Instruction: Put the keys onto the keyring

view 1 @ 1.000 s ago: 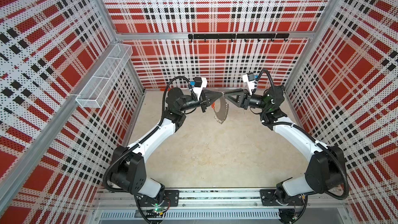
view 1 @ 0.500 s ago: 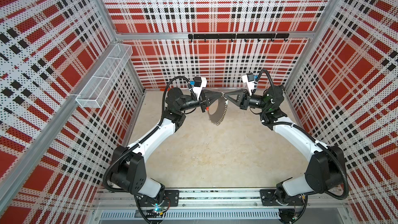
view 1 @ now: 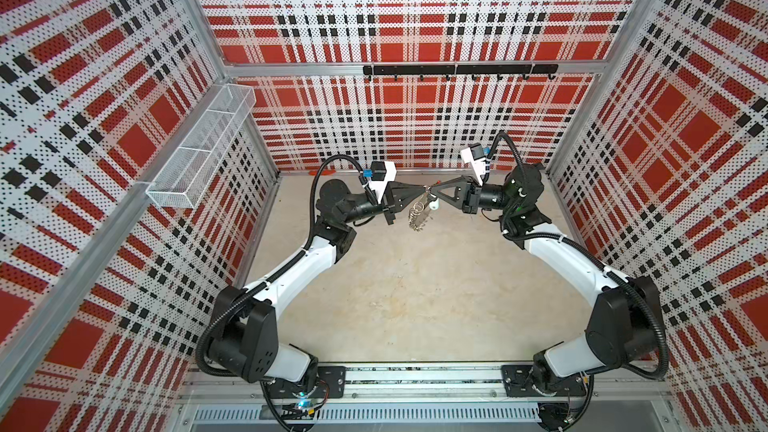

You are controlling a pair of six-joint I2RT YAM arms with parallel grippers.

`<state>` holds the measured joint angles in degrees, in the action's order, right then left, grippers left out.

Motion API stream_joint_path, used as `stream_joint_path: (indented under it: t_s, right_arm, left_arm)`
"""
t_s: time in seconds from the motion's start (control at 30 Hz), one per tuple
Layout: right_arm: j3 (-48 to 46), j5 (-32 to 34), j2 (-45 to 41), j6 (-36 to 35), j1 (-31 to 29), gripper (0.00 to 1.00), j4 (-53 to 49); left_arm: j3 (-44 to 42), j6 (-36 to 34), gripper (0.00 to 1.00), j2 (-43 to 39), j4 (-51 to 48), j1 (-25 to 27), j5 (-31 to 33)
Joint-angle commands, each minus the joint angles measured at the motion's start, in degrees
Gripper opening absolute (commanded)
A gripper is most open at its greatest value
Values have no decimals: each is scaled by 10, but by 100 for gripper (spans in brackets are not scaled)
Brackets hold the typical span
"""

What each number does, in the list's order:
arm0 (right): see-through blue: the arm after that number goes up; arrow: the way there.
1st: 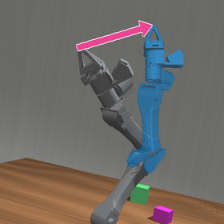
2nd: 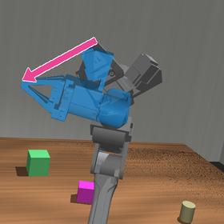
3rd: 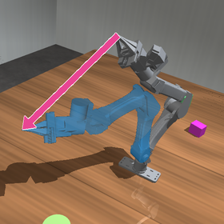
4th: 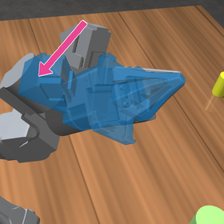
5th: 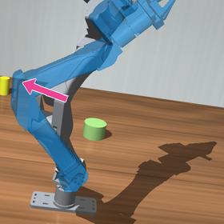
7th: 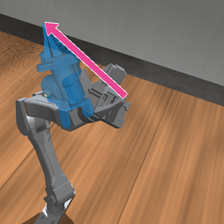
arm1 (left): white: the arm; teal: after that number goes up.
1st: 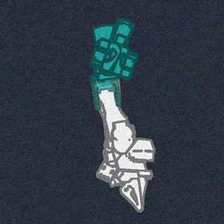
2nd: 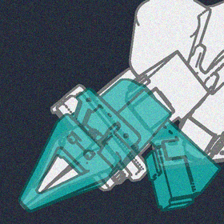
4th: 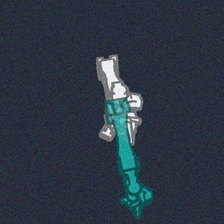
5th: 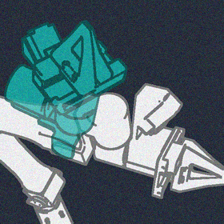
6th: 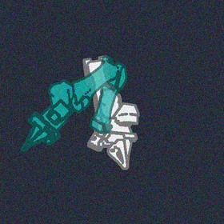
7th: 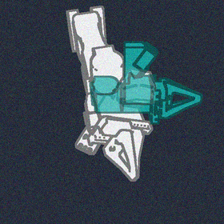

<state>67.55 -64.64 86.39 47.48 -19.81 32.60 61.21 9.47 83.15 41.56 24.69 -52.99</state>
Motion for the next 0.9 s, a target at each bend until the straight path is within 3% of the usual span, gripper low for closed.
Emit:
stream_joint_path:
  t_s: [0.0, 0.1, 0.23, 0.43, 0.67, 0.87]
  right_arm:
    - [14, 3, 11, 4, -4, 7, -13]
    - [12, 8, 10, -2, -8, 12, -20]
    - [16, 12, 1, -22, -9, 27, -50]
    - [43, 67, -37, -153, -2, 40, -217]
    - [29, 144, -90, -208, 18, 42, -242]
    - [8, 122, -99, -188, 15, 45, -184]
  left_arm:
    - [2, -7, 0, -19, 62, 8, -13]
    - [2, 10, 0, -12, 86, 8, -15]
    - [-2, 26, 0, -7, 106, 8, -15]
    - [-6, 47, 0, -3, 124, 7, -17]
    - [-6, 67, 0, 1, 137, 6, -16]
    - [0, 110, 0, 18, 170, 10, -23]
